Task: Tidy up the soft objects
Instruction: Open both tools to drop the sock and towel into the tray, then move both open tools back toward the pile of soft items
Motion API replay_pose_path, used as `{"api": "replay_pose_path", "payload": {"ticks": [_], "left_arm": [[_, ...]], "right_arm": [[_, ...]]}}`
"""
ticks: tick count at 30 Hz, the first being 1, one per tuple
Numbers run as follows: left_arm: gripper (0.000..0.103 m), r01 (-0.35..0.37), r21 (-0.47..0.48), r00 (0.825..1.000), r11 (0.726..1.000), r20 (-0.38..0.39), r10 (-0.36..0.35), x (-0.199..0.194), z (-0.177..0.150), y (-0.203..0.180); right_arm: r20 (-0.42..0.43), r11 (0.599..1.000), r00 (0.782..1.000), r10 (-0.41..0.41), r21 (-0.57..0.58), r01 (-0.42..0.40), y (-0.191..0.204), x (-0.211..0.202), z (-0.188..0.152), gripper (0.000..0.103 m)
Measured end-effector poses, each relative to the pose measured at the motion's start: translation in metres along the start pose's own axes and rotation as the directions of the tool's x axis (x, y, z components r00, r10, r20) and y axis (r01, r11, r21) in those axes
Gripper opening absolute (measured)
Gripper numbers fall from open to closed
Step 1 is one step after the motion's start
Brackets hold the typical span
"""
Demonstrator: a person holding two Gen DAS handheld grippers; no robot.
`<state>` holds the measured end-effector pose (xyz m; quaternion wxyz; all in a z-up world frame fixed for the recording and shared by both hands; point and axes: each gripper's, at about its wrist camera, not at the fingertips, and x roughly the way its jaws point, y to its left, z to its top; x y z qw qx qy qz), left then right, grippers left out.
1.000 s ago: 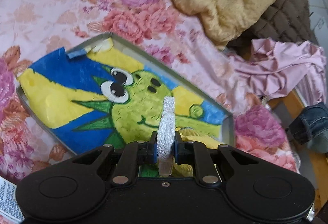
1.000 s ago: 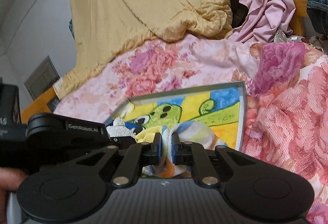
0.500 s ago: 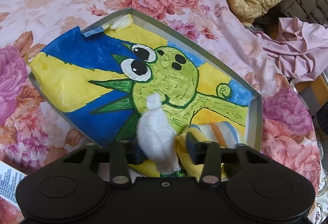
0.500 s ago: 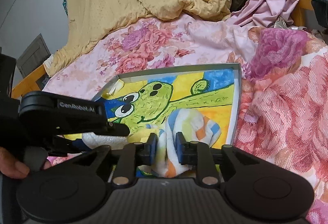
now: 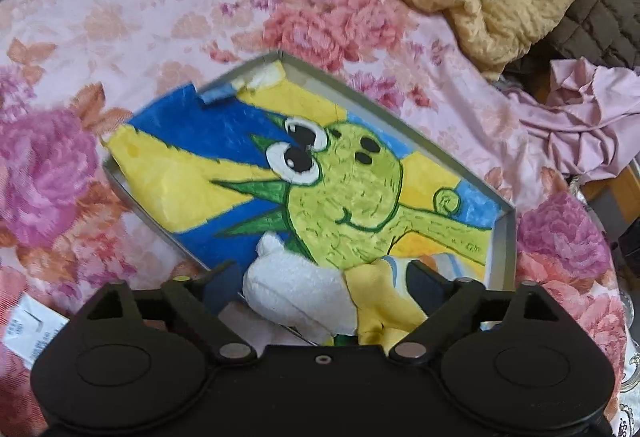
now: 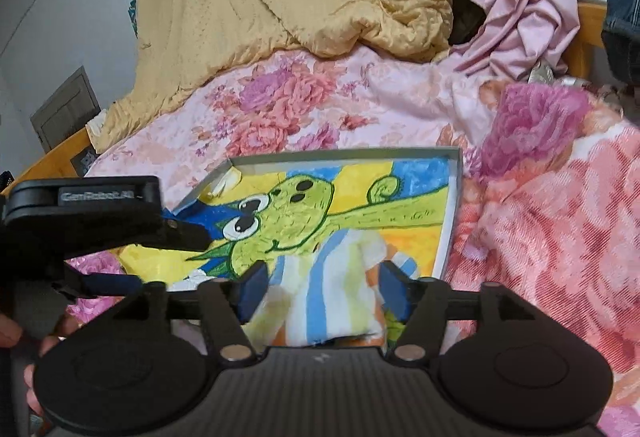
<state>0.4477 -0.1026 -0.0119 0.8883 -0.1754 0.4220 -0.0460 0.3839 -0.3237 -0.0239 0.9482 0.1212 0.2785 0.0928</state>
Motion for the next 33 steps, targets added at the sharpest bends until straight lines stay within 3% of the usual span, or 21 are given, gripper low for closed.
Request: {"api": "replay_pose_path", "payload": {"ticks": [3,8,10,14,21,27,30,33], "left_arm": [[0.101,-0.002,0.015,0.999,1.0,0.055,0.001,-0.017,-0.002,0.001],[0.102,0.018,0.022,0.994,1.0,0.11,-0.02,-0.048,-0.007,0.006],[0.102,0.02,0.037,0.99,0.999,0.137,-0.025,-0.062,-0.012,0.006],[0.102,0.02,0.082,0.979,0.996,0.203,-0.036,-0.095,-0.026,0.005],[0.102,0.004,0.178,0.928,0.984,0.367,-0.07,-0.157,-0.059,0.001],[0.102,-0.02,0.222,0.887,0.975,0.454,-0.085,-0.197,-0.092,0.008],[0.102,-0.024,0.226,0.875,0.974,0.475,-0.089,-0.212,-0.11,0.018],[0.102,-0.003,0.203,0.879,0.979,0.467,-0.094,-0.222,-0.129,0.033]], "right_arm": [[0.022,1.0,1.0,0.005,0.009,-0.006,-0.002,-0.009,0.003,0.082],[0.06,1.0,0.998,0.018,0.008,-0.019,-0.001,-0.031,0.005,0.093],[0.09,1.0,0.996,0.016,0.0,-0.016,0.001,-0.044,0.005,0.103],[0.159,1.0,0.987,0.01,-0.027,-0.005,0.007,-0.074,0.003,0.103],[0.255,0.999,0.966,0.028,-0.035,-0.019,0.019,-0.123,-0.006,0.103],[0.282,0.996,0.958,0.06,-0.073,-0.041,0.039,-0.157,-0.025,0.103],[0.273,0.994,0.959,0.073,-0.1,-0.048,0.049,-0.171,-0.039,0.103],[0.253,0.992,0.964,0.085,-0.117,-0.057,0.058,-0.183,-0.052,0.103]]}}
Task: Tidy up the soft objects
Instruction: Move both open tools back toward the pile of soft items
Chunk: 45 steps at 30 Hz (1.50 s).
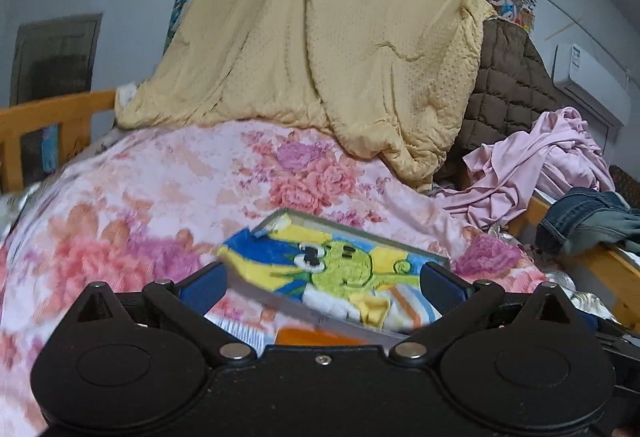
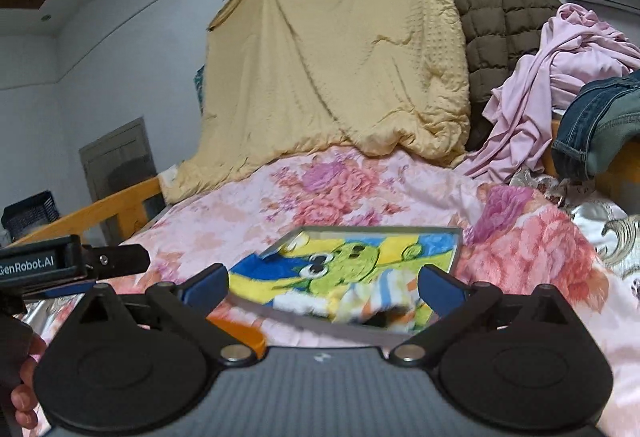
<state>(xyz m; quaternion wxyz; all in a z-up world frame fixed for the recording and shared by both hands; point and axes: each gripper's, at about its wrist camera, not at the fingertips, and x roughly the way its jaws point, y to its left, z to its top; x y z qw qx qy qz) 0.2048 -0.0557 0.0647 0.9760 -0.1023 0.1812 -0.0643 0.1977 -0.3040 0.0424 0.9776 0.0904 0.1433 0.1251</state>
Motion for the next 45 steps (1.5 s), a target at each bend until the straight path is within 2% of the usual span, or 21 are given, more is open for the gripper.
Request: {"api": "replay_pose_path", "payload": {"ticks": [4,9,15,23,29,34,39,43,45], "left_arm": [[0.102,-0.015,-0.05,1.0,0.999,-0.012,0.014,-0.021,-0.022,0.018],[0.102,-0.033,-0.073,0.999,0.997,-0.016,0.032,-0.049,-0.045,0.037],[0.102,-0.029,-0.068,0.999,0.997,-0.028,0.027,-0.077,-0.07,0.055],[0.102,0.003,-0.039,0.999,0.999,-0.045,-0.004,-0.094,-0.095,0.062],[0.102,0.034,-0.013,0.991,0.999,-0.127,-0.035,-0.088,-0.113,0.063],[0.102,0.072,-0.007,0.976,0.997,-0.207,-0.072,-0.077,-0.127,0.06],[0.102,0.096,-0.021,0.949,0.995,-0.301,-0.098,-0.067,-0.139,0.06],[0.102,0.108,-0.011,0.936,0.994,-0.337,-0.106,-0.063,-0.144,0.056],[0.102,0.117,-0.013,0.92,0.993,-0.374,-0.113,-0.059,-0.147,0.055]], "right_arm": [[-0.02,1.0,1.0,0.012,-0.003,-0.012,0.01,-0.016,-0.01,0.103],[-0.047,0.997,0.998,0.038,0.074,-0.034,0.012,-0.034,-0.023,0.103],[-0.095,0.994,0.995,0.038,0.104,-0.028,0.015,-0.049,-0.036,0.103],[-0.173,0.998,0.984,0.04,0.059,-0.03,0.03,-0.053,-0.051,0.103],[-0.257,0.999,0.966,0.018,0.032,-0.011,0.035,-0.038,-0.059,0.103],[-0.337,0.998,0.941,0.008,0.059,0.013,0.031,-0.024,-0.065,0.103],[-0.379,0.997,0.926,0.001,0.068,0.027,0.028,-0.016,-0.07,0.103],[-0.411,0.998,0.912,-0.004,0.052,0.028,0.03,-0.009,-0.074,0.103],[-0.423,0.999,0.906,-0.004,0.046,0.026,0.031,-0.005,-0.075,0.103]]}}
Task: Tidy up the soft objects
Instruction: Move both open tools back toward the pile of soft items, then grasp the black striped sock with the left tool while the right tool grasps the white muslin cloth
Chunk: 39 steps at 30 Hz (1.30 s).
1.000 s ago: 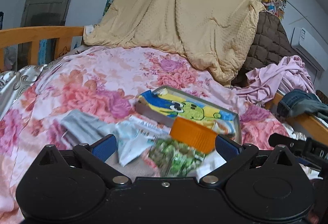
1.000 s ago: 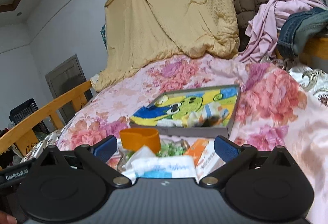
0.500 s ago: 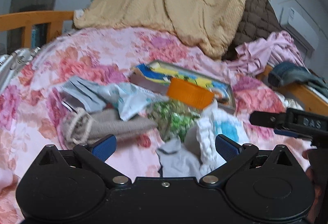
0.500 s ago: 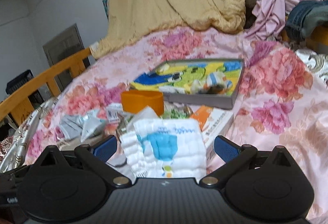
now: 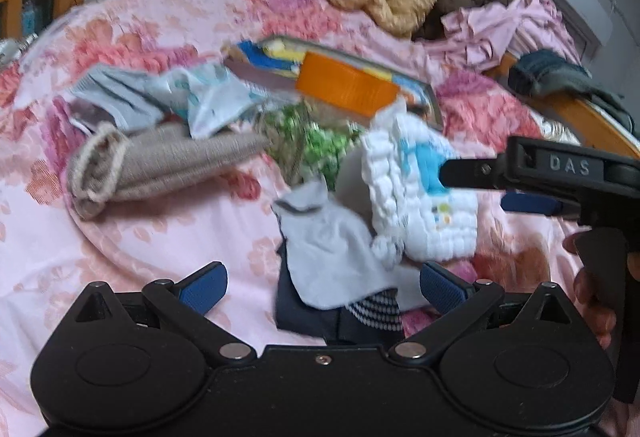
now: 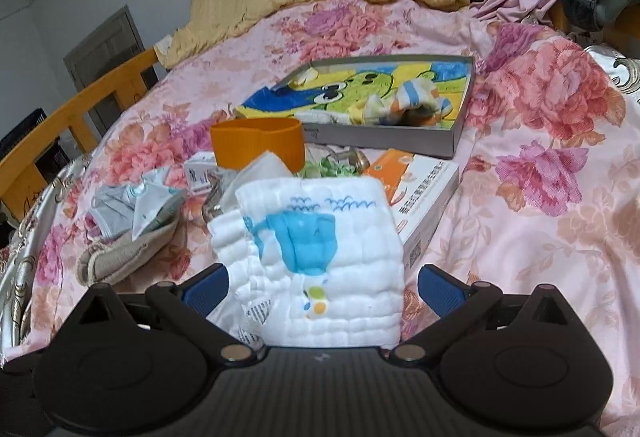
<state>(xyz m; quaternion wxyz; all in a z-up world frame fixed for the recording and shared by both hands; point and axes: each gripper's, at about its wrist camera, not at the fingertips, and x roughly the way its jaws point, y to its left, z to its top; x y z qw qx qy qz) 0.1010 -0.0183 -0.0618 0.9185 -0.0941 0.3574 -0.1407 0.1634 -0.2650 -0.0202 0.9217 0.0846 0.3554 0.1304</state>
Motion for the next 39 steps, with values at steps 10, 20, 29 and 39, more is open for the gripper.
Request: {"api": "replay_pose_path", "payload": {"ticks": [10,20,29,39], "left_arm": [[0.102,0.008,0.011,0.993,1.0,-0.12,-0.007,0.015,-0.005,-0.004],[0.082,0.037,0.041,0.993,0.998,-0.116,-0.032,0.015,-0.005,-0.008],[0.046,0.064,0.033,0.992,0.997,-0.112,-0.059,0.015,-0.005,-0.008],[0.016,0.083,0.036,0.99,0.996,-0.116,-0.078,0.015,-0.005,-0.009]], "right_arm": [[-0.104,1.0,0.994,-0.022,-0.017,0.02,0.004,0.033,-0.004,0.103],[-0.101,0.998,0.995,-0.018,-0.059,0.012,0.012,0.037,-0.007,0.103],[-0.112,0.999,0.994,-0.013,-0.044,0.008,0.01,0.036,-0.006,0.09],[-0.129,0.999,0.991,-0.024,-0.042,0.019,0.011,0.038,-0.007,0.063]]}}
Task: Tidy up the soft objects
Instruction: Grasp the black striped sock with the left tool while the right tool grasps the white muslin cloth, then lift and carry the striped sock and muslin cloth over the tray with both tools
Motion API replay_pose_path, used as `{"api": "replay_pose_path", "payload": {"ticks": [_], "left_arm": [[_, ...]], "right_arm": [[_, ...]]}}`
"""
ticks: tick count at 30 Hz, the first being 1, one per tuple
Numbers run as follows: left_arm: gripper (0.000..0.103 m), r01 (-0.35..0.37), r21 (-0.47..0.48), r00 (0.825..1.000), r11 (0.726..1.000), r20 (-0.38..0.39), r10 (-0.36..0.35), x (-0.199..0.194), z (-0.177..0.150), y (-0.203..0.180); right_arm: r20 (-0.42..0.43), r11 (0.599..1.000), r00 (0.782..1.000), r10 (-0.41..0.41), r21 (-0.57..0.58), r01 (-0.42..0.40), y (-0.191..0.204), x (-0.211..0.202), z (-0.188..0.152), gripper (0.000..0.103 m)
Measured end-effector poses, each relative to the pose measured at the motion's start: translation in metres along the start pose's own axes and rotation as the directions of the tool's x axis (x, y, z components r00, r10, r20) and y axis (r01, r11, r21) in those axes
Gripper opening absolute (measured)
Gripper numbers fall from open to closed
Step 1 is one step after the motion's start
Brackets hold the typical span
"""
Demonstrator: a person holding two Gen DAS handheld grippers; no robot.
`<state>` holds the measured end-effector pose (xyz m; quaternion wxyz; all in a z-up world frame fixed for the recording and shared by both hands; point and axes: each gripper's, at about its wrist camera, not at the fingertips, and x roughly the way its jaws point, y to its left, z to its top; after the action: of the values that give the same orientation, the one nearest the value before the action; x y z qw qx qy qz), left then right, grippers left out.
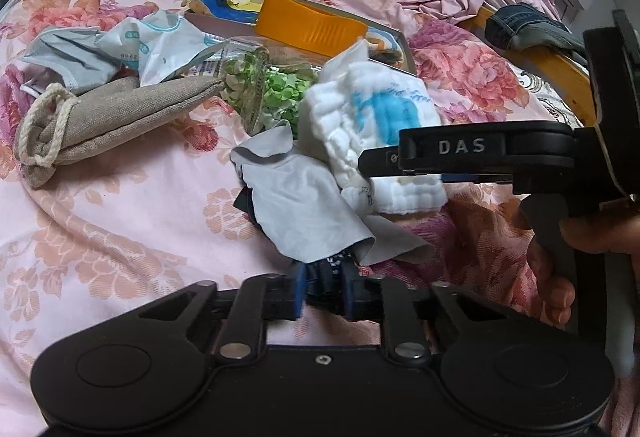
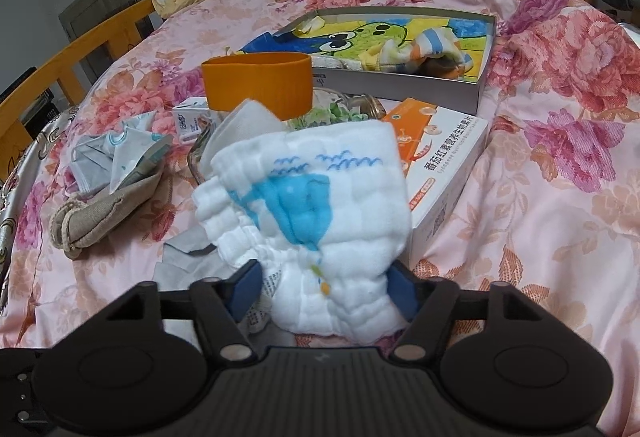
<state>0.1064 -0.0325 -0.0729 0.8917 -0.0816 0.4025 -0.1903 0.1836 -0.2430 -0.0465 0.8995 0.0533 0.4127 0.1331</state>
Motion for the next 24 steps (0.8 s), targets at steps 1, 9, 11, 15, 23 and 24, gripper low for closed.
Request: {"api": "replay_pose_path", "payload": {"ticks": [1,9,11,15,23,24], "left_arm": [[0.015,-0.002,0.005,1.0,1.0,0.003,0.002,-0.001,0.0,-0.001],[0.006,-0.087,-0.029,0.994,0.996,0.058,0.089,-0.011,0.002,0.003],[0.006,-0.117,-0.046,0.99,0.992,0.078,0.12,-0.014,0.003,0.005],[0.005,-0.18,-0.059,0.973,0.982,0.137,0.186,-0.024,0.004,0.008],[0.005,-0.226,-0.056,0.928,0.972,0.291,0.233,-0.046,0.01,0.004],[0.005,-0.232,-0.051,0.921,0.971,0.31,0.236,-0.048,0.01,0.003]], "right_arm": [[0.002,1.0,1.0,-0.006,0.002,0.006,-0.001,-0.001,0.0,0.053],[0.026,0.999,1.0,0.002,0.034,-0.002,-0.007,-0.005,0.0,0.012],[0.037,0.999,0.999,0.014,0.029,-0.015,-0.007,-0.007,-0.001,0.01],[0.085,0.999,0.996,0.04,0.019,-0.042,-0.003,-0.018,-0.003,0.009],[0.223,0.997,0.972,0.071,-0.027,-0.066,0.003,-0.041,-0.003,0.009],[0.238,0.997,0.969,0.07,-0.029,-0.065,0.004,-0.043,-0.003,0.009]]}}
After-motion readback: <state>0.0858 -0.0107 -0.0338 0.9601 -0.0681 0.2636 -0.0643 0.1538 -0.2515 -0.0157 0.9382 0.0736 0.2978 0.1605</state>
